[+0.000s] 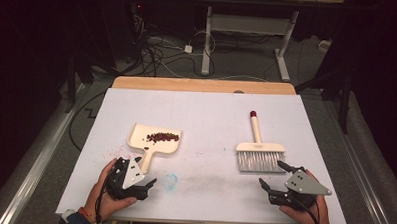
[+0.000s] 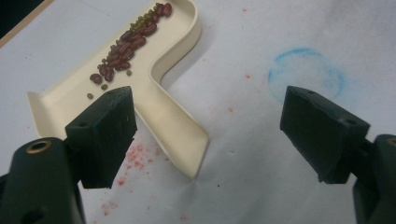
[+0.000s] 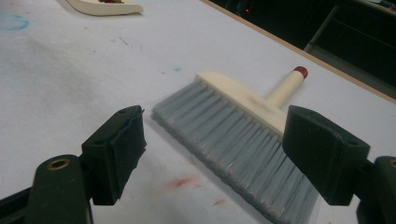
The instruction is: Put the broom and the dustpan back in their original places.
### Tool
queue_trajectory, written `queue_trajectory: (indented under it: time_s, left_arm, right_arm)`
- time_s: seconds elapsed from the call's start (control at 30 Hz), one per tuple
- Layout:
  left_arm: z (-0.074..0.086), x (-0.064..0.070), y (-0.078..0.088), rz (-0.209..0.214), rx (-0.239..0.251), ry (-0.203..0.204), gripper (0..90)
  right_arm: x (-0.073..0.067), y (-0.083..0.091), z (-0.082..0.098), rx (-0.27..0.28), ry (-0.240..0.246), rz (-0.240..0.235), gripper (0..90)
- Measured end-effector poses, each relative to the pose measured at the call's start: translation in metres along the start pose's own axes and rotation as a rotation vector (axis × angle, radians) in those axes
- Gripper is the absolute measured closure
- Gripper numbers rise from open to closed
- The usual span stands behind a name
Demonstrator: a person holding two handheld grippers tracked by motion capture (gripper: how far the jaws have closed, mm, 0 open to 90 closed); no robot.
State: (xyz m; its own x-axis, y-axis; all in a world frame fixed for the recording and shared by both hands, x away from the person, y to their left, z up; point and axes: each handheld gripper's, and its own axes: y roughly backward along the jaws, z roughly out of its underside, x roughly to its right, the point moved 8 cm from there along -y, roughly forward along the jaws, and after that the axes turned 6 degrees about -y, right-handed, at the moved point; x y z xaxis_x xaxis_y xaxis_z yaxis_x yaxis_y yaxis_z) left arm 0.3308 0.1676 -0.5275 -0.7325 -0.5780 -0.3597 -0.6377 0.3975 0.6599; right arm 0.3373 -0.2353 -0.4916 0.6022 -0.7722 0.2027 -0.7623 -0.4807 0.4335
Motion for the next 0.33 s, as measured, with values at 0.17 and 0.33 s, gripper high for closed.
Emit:
queue_trajectory:
  time_s: [0.17,0.33]
  left_arm:
    - [-0.0002,-0.0005,-0.0008,0.002,-0.001,0.0,18.4]
    - [-0.0012,-0.0008,-0.0016,0.001,-0.001,0.003,18.3]
  right_arm:
    - [-0.0007,-0.0004,-0.0003,0.0,0.011,0.001,21.1]
    - [0.0005,-0.0005,-0.0002,0.0,0.009,0.005,21.1]
